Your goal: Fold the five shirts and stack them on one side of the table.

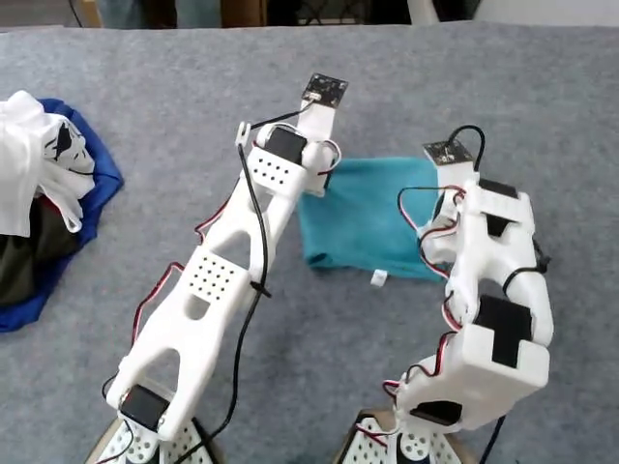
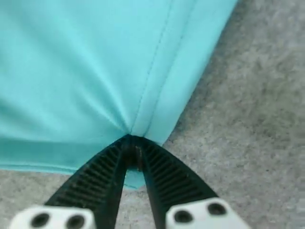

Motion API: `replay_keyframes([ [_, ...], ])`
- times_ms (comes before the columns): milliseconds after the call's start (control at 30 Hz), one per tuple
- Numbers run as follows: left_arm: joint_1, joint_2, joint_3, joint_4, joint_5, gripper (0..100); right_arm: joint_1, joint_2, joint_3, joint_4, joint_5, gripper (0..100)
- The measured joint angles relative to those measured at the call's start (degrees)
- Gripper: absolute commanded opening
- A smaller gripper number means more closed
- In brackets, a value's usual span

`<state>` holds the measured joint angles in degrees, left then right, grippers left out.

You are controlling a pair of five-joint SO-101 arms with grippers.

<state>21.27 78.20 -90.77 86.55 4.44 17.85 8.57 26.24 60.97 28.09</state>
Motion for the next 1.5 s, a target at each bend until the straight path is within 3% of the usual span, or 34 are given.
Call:
replay_keyframes([
  [267,-1.3,-5.8,-2.0,10.5,-1.4,3,0.1,-3.9,-18.7,17.4,0.2,1.5],
  [533,0.4,-19.3,0.4,14.2,-1.7,3,0.2,4.9,-37.8,18.6,0.2,1.5],
  [767,2.9,-30.6,13.8,14.3,-1.1,3,0.2,22.9,-57.2,20.7,0.2,1.5],
  [1067,6.1,-49.4,38.4,14.0,-0.4,3,-1.3,40.8,-89.1,34.9,0.2,1.5],
  [1167,7.1,-56.5,50.0,8.7,-0.2,3,-2.0,44.8,-97.1,38.9,0.2,1.5],
  [1500,6.2,-82.6,104.3,-25.4,0.2,3,-4.0,46.1,-97.7,39.7,-1.6,1.5],
])
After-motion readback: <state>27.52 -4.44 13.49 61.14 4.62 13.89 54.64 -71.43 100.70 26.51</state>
